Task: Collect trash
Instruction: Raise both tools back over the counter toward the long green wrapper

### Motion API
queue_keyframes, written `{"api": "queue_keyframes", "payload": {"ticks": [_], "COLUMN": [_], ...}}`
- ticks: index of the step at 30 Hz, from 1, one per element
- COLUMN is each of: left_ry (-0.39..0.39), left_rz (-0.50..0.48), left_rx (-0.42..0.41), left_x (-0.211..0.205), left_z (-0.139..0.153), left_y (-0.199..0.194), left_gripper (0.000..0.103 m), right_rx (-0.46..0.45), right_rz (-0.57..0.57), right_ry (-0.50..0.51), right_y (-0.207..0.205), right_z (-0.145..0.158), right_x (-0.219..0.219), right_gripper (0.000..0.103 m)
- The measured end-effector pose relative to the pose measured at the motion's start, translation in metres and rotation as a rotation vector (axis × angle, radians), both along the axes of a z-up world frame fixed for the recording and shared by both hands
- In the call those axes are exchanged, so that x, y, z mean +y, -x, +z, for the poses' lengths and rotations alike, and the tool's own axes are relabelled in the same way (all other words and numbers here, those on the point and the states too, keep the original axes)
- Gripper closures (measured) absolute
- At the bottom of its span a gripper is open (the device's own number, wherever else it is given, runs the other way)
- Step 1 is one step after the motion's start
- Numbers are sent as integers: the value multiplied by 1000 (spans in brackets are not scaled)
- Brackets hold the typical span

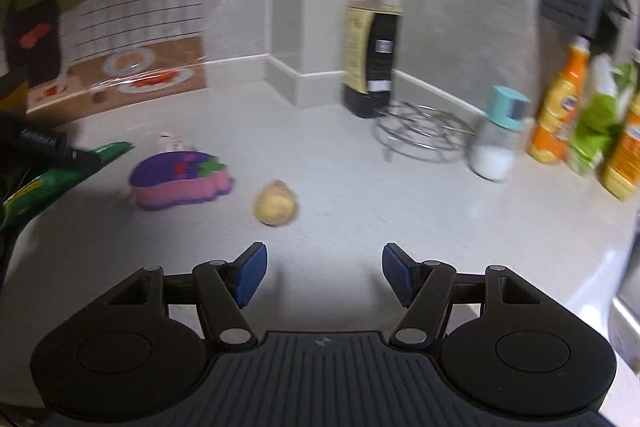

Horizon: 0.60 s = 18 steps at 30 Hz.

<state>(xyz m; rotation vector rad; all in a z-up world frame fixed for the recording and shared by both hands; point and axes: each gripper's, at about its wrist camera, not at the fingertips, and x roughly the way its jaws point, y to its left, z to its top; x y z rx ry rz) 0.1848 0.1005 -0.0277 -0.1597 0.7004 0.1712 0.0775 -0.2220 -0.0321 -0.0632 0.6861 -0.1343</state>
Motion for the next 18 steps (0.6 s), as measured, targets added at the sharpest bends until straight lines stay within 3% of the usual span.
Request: {"api": "queue_keyframes", "payload": {"ticks": [2, 6, 11, 14, 18], "left_ry": [-32, 34, 74, 103, 134], "left_rz": [75, 136, -2, -72, -71], "left_rx": [61, 100, 71, 103, 157], "left_x": [10, 25, 1, -7, 7], "left_z": [-3, -8, -9, -10, -10], "left_y": [-12, -11, 30, 56, 82], "left_gripper": [85, 85, 85, 85, 85], "right_rx": [7, 25, 50, 88, 193], "right_rz": [27, 78, 181, 247, 283], "right_ry": [-2, -36, -74, -189, -327], "right_y": [-7, -10, -27, -56, -102], "right_z": [-2, -6, -4, 2, 5], "right_x": [9, 19, 39, 53, 85], "right_gripper": [38, 38, 38, 38, 38]}}
